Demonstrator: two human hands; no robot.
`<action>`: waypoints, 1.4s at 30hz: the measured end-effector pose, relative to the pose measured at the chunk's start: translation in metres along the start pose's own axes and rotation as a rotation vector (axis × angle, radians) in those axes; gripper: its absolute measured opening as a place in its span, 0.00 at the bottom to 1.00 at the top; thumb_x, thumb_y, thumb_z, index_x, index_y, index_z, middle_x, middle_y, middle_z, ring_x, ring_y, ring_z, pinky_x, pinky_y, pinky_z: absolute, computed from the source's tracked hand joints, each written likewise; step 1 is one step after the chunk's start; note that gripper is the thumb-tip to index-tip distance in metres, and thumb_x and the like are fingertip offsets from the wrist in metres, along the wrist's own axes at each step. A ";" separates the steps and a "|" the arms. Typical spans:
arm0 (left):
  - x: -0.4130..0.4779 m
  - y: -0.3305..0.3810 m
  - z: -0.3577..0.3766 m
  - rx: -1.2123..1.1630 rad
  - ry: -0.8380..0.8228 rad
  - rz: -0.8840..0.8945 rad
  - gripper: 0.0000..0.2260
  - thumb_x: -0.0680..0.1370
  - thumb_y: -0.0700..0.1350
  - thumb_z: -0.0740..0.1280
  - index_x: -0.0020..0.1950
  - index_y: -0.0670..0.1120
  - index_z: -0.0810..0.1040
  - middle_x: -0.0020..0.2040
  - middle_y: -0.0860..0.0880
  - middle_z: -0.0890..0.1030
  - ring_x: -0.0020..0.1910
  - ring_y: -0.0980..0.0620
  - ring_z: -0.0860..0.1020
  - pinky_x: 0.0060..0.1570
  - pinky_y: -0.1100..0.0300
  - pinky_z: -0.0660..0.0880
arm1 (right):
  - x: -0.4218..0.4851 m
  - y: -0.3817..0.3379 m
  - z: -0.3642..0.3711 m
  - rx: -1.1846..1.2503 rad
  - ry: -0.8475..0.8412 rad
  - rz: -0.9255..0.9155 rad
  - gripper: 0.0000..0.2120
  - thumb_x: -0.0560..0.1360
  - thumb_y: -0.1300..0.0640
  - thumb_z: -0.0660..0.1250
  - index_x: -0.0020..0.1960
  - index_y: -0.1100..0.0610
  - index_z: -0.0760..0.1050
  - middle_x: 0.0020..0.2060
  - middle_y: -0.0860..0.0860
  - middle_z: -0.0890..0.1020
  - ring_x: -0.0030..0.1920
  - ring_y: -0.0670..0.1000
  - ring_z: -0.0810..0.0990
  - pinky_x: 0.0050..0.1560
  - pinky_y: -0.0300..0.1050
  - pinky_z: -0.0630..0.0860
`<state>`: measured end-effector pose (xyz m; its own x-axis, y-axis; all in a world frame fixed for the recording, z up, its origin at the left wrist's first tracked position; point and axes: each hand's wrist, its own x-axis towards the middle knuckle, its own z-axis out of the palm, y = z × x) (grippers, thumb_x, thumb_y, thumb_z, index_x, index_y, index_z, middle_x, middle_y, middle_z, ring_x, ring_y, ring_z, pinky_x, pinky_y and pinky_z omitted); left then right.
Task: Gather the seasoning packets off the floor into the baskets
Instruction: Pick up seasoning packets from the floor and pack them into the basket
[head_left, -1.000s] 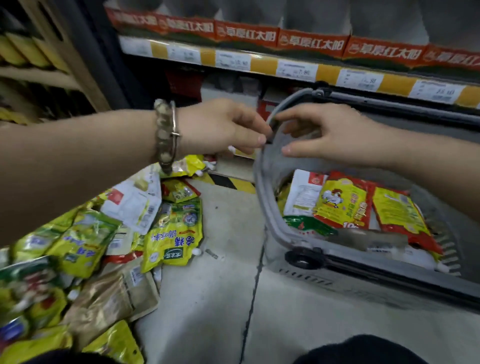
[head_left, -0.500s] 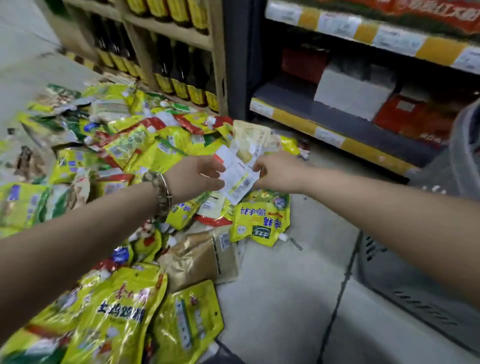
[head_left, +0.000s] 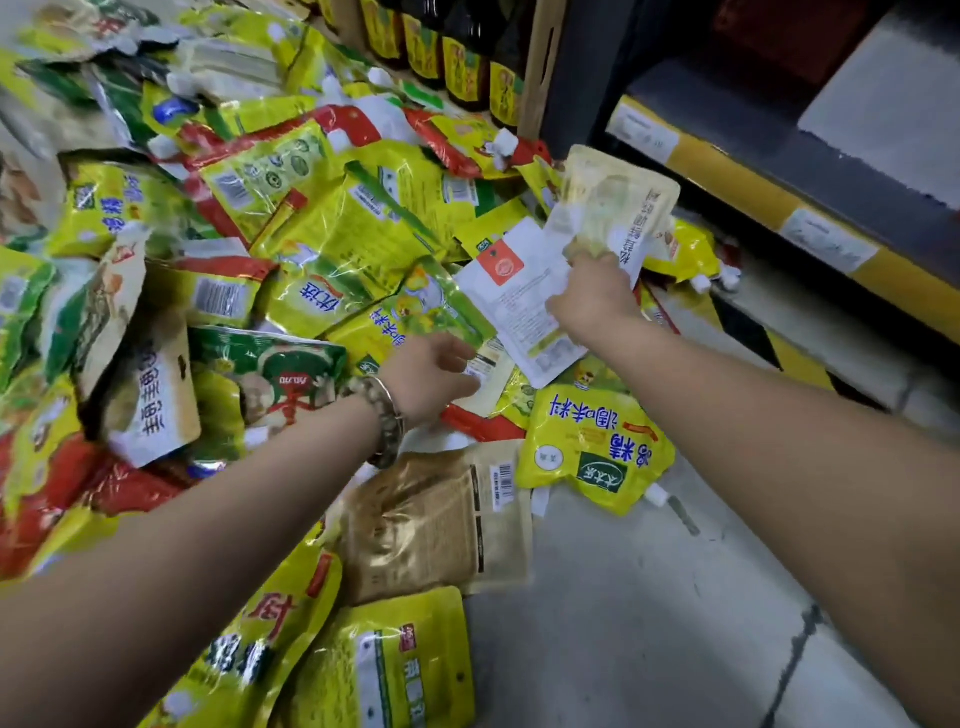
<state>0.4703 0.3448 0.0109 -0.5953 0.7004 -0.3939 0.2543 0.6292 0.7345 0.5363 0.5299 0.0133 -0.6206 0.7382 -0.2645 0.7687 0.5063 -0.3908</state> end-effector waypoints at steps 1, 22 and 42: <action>0.006 -0.003 0.003 -0.054 0.006 -0.018 0.14 0.73 0.39 0.70 0.59 0.43 0.77 0.51 0.47 0.79 0.49 0.52 0.76 0.52 0.60 0.74 | 0.006 -0.002 0.006 -0.005 0.044 0.029 0.28 0.75 0.57 0.66 0.72 0.55 0.61 0.68 0.59 0.64 0.66 0.61 0.68 0.62 0.52 0.71; 0.027 0.007 0.050 -1.151 0.053 -0.257 0.06 0.76 0.34 0.65 0.44 0.43 0.78 0.33 0.50 0.84 0.32 0.51 0.82 0.35 0.54 0.81 | -0.042 0.024 0.032 0.887 0.181 0.157 0.04 0.74 0.58 0.69 0.46 0.57 0.75 0.38 0.50 0.79 0.38 0.49 0.78 0.39 0.43 0.74; -0.008 -0.033 0.030 -1.200 0.120 -0.428 0.25 0.67 0.55 0.72 0.59 0.44 0.79 0.54 0.41 0.82 0.50 0.42 0.82 0.51 0.45 0.78 | -0.063 0.030 0.007 1.195 0.073 0.015 0.17 0.69 0.66 0.70 0.53 0.50 0.73 0.46 0.50 0.82 0.44 0.51 0.83 0.46 0.49 0.80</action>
<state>0.4895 0.3288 -0.0272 -0.5393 0.4443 -0.7154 -0.7807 0.0547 0.6225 0.5974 0.4950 0.0120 -0.5725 0.7838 -0.2407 0.1221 -0.2088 -0.9703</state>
